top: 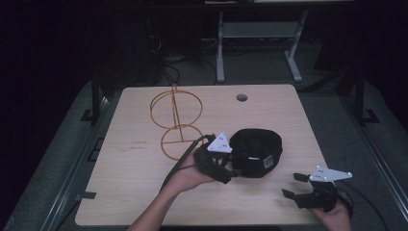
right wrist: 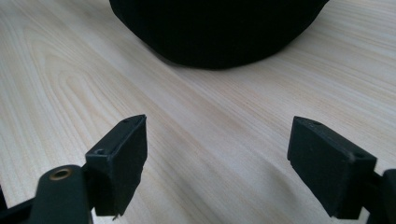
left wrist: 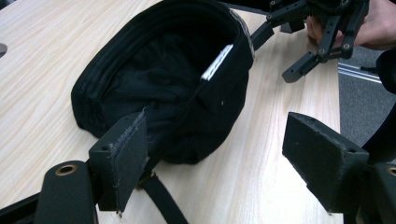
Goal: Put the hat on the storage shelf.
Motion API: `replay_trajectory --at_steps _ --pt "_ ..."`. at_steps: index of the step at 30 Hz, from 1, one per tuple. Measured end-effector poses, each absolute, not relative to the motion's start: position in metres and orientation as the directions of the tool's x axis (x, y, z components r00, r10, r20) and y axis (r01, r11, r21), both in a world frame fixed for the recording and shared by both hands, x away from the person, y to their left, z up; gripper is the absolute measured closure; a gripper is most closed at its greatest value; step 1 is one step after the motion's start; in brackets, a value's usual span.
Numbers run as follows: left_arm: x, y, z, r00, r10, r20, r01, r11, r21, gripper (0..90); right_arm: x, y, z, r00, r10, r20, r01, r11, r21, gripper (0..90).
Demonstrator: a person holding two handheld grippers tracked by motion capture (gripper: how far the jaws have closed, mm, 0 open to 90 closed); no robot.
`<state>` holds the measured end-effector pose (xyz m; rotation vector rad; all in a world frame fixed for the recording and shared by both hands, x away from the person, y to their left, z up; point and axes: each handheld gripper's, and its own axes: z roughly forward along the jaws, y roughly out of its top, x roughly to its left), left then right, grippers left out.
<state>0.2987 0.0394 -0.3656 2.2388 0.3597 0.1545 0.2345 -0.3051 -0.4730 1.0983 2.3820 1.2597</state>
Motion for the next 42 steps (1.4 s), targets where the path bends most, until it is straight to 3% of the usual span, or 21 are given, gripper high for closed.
replay_trajectory --at_steps 9,24,29,36,42 --pt "0.308 0.014 -0.373 0.963 0.27 -0.014 0.188 -0.633 0.751 24.3 0.235 -0.304 -0.472 -0.696 0.706 0.132 0.505 0.35 0.789 19.7" --pt "0.329 -0.016 -0.387 0.972 0.228 -0.049 0.196 -0.684 0.702 35.0 0.237 -0.304 -0.471 -0.698 0.702 0.142 0.499 0.334 0.8 20.2" --pt "0.33 -0.018 -0.393 0.978 0.202 -0.045 0.179 -0.722 0.668 46.7 0.238 -0.304 -0.471 -0.698 0.702 0.143 0.499 0.332 0.801 20.2" --pt "0.323 -0.017 -0.392 0.984 0.18 0.013 0.122 -0.717 0.686 72.5 0.239 -0.302 -0.471 -0.7 0.701 0.136 0.49 0.333 0.806 20.3" --pt "0.324 -0.018 -0.385 0.985 0.175 -0.006 0.129 -0.703 0.7 78.8 0.238 -0.301 -0.469 -0.704 0.695 0.149 0.49 0.323 0.81 20.4"
